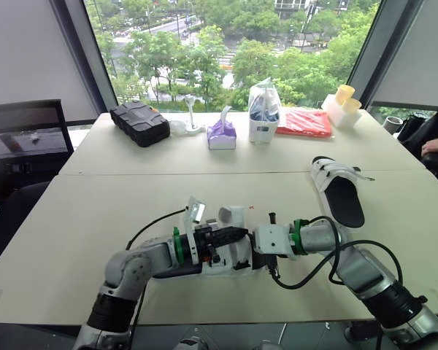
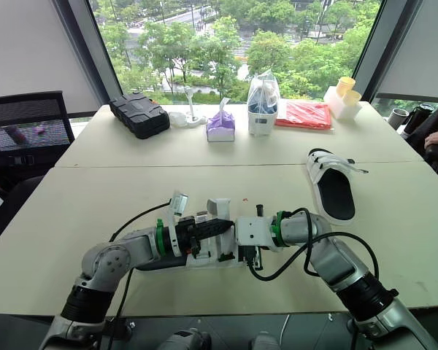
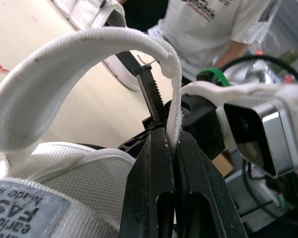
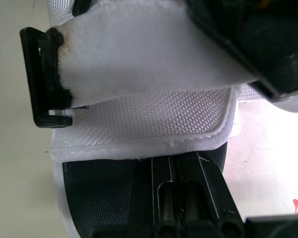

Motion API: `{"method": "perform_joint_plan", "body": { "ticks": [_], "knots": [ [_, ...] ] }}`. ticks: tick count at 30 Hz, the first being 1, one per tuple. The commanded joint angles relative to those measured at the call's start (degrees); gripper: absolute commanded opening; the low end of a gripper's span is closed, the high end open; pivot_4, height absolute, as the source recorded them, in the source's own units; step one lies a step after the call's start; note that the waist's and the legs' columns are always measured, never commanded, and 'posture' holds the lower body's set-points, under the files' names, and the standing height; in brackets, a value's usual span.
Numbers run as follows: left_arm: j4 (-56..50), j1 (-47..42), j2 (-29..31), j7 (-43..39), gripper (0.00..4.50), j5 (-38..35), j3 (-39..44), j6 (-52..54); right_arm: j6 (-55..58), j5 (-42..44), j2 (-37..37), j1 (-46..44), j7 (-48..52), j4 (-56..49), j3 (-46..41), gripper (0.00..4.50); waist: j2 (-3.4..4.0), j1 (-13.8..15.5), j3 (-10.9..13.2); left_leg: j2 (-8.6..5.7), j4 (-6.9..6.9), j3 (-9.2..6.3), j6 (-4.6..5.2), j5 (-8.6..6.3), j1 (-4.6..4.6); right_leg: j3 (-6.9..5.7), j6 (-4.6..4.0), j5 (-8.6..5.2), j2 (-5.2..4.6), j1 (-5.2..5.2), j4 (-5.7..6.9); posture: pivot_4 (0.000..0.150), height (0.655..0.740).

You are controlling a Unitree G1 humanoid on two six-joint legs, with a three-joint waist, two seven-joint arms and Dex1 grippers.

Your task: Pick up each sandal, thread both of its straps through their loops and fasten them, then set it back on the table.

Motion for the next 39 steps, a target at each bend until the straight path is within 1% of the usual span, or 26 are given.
{"method": "perform_joint_plan", "body": {
  "ticks": [1,9,20,25,30,39],
  "knots": [
    [0.41,1.83,2.21,-3.51,0.07,5.52,-3.68,-4.34,1.27,-1.47,0.34,0.85,0.31,1.5,1.82,0.0,0.0,0.0,0.0,0.0,-0.03,0.0,0.0,0.0,0.02,0.0,0.0,0.0,0.0,0.0,0.0,0.15,0.74],
    [1.72,2.86,3.6,-8.31,0.07,10.31,-4.49,-12.58,1.3,-1.45,0.42,0.84,0.33,1.46,1.78,0.0,0.0,-0.03,0.0,0.03,-0.29,0.0,0.0,0.0,0.18,0.0,0.0,-0.01,-0.01,0.03,-0.04,0.15,0.74],
    [5.64,2.15,1.76,-11.45,0.07,15.53,-3.86,-22.96,1.33,-1.38,0.53,0.62,0.43,1.51,1.81,0.0,0.0,0.0,0.0,0.03,-0.29,0.0,0.0,0.0,0.22,0.0,0.01,0.0,0.0,0.07,-0.07,0.15,0.74],
    [3.4,3.31,5.02,-18.42,0.07,15.79,-6.72,-23.13,1.55,-1.4,0.48,0.83,0.35,1.27,1.75,0.0,0.0,-0.05,0.0,0.03,-0.31,0.0,0.0,0.0,0.23,0.0,0.01,0.0,0.0,0.07,-0.07,0.15,0.74],
    [2.72,3.42,6.09,-21.36,0.07,19.01,-8.26,-28.19,1.57,-1.44,0.45,0.86,0.33,1.25,1.74,0.0,0.0,-0.03,0.0,0.04,-0.33,0.0,0.0,0.0,0.23,0.0,0.01,-0.01,0.0,0.06,-0.08,0.15,0.74],
    [2.57,4.08,6.52,-23.72,0.07,25.27,-11.35,-38.46,1.49,-1.59,0.68,0.63,0.21,1.61,1.9,0.0,0.0,-0.02,0.0,0.04,-0.34,0.0,0.0,0.0,0.22,0.0,0.0,-0.01,-0.01,0.06,-0.11,0.15,0.74]
  ]
}}
